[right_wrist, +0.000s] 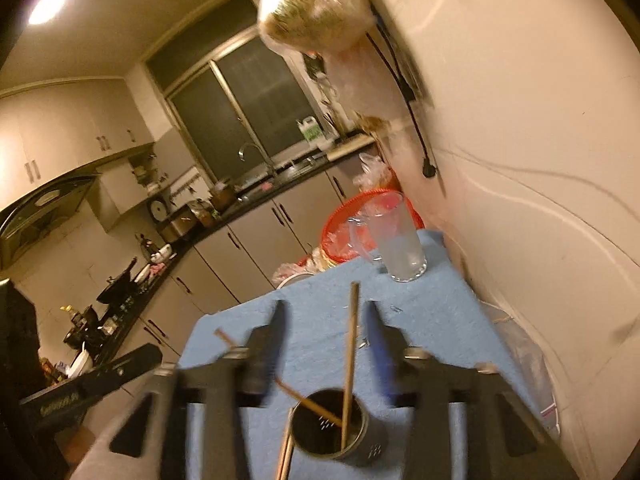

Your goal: Organize utensils

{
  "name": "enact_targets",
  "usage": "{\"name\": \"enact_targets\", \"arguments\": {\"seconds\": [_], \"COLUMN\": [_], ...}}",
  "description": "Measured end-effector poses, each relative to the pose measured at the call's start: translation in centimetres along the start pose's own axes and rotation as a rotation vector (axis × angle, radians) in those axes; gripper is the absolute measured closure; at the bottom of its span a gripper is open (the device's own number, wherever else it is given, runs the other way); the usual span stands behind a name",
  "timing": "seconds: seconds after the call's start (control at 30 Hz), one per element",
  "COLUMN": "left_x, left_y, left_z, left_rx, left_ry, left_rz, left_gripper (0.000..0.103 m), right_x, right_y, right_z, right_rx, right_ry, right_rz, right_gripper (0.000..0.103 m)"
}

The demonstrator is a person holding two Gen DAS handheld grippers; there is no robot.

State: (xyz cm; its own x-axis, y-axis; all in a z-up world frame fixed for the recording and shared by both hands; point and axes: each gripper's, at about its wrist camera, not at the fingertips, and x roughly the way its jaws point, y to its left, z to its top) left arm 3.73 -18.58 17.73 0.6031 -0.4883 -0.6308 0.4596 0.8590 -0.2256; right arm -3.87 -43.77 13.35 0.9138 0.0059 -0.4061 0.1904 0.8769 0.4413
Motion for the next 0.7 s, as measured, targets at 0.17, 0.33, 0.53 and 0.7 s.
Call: {"name": "enact_targets", "arguments": {"seconds": [0.17, 0.33, 0.53, 0.7], "left_x": [-2.3, -2.0, 2.6, 5.4], "left_y": [4.2, 9.8, 11.3, 11.0], "left_z": [-3.5, -8.8, -15.5, -17.3], "left_rx": [0.014, -0.01, 0.052, 0.131], "left_ry": [0.009, 0.133, 0.352, 0.403], "left_rz": [0.099, 0.141, 0.136, 0.225], "left_gripper": [0.057, 0.057, 0.057, 0.056], "right_x": [-1.9, -0.6, 0.8, 0.5], "right_y": [3.5, 4.5, 3.7, 4.4], "right_z": [-6.0, -11.8, -13.5, -13.8], "right_rx": [-0.144, -0.172, -0.135, -0.166], "right_ry": [0.03, 0.167, 0.236, 0.231], "right_rz": [0.075, 0.106, 0.083, 0.074], "right_gripper": [0.034, 0.034, 0.034, 0.034]}}
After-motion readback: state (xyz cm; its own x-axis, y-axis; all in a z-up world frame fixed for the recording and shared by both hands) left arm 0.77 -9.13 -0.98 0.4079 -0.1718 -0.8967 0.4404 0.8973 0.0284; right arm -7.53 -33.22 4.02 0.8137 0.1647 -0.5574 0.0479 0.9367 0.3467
